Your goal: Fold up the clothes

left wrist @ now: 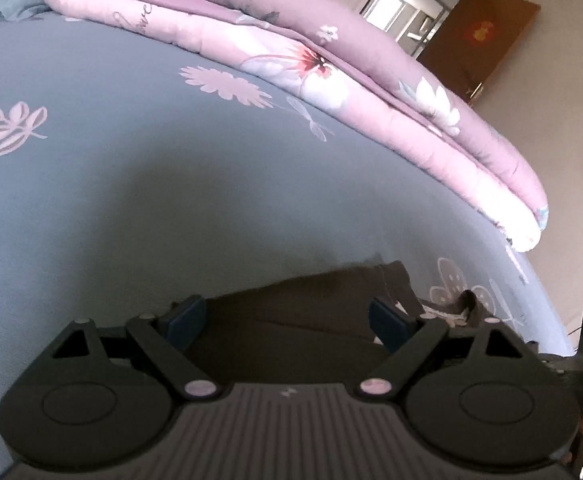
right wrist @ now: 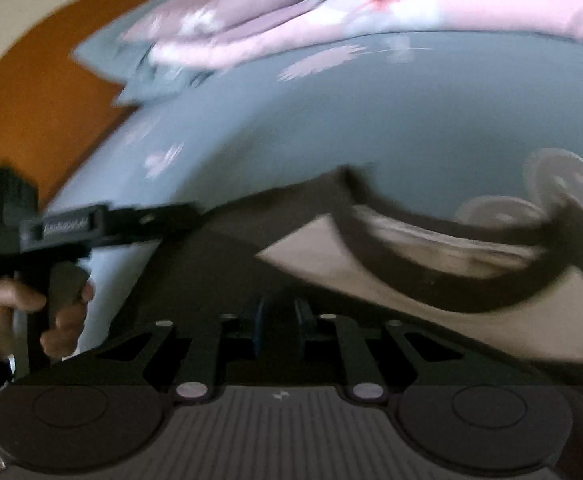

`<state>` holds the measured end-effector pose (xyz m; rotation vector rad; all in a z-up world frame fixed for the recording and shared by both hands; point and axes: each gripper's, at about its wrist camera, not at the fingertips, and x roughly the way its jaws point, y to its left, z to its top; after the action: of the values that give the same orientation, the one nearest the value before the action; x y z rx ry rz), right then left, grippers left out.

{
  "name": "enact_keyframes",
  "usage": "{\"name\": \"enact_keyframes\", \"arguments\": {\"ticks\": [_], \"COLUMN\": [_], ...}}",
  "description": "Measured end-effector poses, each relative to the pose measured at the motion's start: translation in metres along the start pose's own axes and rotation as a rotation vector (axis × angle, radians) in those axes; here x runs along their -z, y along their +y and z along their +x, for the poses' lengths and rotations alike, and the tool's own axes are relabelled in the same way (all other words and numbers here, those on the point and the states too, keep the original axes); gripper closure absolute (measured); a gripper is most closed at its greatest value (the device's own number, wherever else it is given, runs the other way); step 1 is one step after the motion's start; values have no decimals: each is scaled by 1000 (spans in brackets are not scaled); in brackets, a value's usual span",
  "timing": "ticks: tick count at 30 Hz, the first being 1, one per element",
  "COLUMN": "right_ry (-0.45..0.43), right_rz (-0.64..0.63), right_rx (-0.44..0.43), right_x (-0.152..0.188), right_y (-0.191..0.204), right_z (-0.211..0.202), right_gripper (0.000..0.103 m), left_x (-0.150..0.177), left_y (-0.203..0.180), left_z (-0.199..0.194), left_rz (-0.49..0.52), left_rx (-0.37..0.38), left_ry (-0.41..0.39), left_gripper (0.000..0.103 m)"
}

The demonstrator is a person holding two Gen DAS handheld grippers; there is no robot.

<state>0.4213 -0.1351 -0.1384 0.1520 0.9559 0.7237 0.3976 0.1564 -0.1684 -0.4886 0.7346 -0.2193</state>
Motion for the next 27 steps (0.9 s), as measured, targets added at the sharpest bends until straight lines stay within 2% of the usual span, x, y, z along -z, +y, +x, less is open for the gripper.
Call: {"name": "enact_keyframes", "arguments": {"ticks": [4, 6, 8, 9, 12, 14, 16, 19, 21, 24, 26, 27], "right_ry": [-31, -54, -94, -110, -120, -117, -109, -113, -141, -192, -223, -241], "right_rz": [77, 70, 71, 72, 92, 103, 114, 110, 118, 143, 155, 159], "right_rx": [-6, 12, -9, -23, -31, -8, 36, 111, 123, 120, 120, 127], "right_x": [5, 6, 11, 15, 23, 28, 34, 43, 49, 55, 58, 59], "right_y": [-22, -21, -18, -16, -15, -15, -17, -22, -20, -12, -6, -2], "right_z": [-15, -24, -38, -45, -58, -65, -75, -103, -129, -174, -203, -215], "right_gripper": [86, 77, 71, 71, 70, 70, 70, 70, 68, 62, 61, 56], "left_x": [-2, -4, -2, 1, 11, 17, 18, 12, 8, 8, 14, 21], "left_y": [-2, -6, -10, -11, -11, -2, 2, -4, -14, -44, -63, -70], "left_z": [-6, -15, -26, -28, -20, -15, -17, -33, -55, -88, -107, -114], "left_rz": [6, 1, 6, 11, 21, 14, 14, -27, -21, 41, 66, 62], "left_rx": [-20, -23, 36, 61, 51, -17, -26, -95, -52, -40, -10, 15], "left_ry": [-23, -41, -60, -52, 5, 23, 11, 36, 24, 34, 49, 50], "left_gripper": [15, 15, 15, 15, 15, 15, 16, 18, 17, 17, 15, 13]}}
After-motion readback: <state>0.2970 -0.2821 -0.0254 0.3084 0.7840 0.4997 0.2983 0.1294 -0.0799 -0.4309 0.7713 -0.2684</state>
